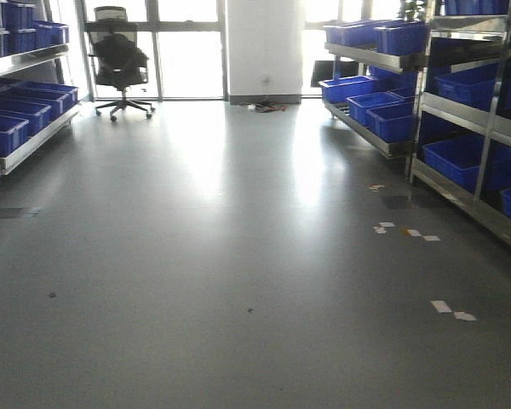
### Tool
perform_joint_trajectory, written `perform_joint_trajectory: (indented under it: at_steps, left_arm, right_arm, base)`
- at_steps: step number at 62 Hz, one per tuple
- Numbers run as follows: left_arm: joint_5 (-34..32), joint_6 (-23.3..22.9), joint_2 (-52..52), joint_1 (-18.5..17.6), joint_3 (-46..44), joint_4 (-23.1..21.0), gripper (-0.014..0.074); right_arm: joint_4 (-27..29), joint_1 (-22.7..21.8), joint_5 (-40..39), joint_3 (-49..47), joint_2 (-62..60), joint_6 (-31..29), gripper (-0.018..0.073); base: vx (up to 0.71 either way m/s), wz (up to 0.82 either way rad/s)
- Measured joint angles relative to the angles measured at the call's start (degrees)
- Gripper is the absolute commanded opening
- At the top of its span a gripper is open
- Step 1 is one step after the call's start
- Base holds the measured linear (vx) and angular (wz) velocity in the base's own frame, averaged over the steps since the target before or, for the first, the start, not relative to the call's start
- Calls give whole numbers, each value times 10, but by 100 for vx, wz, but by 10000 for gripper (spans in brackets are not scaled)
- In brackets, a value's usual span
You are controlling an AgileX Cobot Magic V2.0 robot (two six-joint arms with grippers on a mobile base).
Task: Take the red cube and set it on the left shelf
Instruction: 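Hold the red cube while driving toward the shelves of blue crates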
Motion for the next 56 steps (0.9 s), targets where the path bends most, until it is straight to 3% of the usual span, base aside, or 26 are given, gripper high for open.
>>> perform_joint_trajectory:
  at_steps: [25, 56]
  left_arm:
    - [0, 0, 0, 0, 0, 0, 106]
    - [0, 0, 0, 0, 0, 0, 106]
  right_arm:
    - [0, 0, 0, 1, 1, 0, 70]
    - [0, 0, 5, 1, 1, 0, 70]
  base:
    - [1, 8]
    - [25, -8]
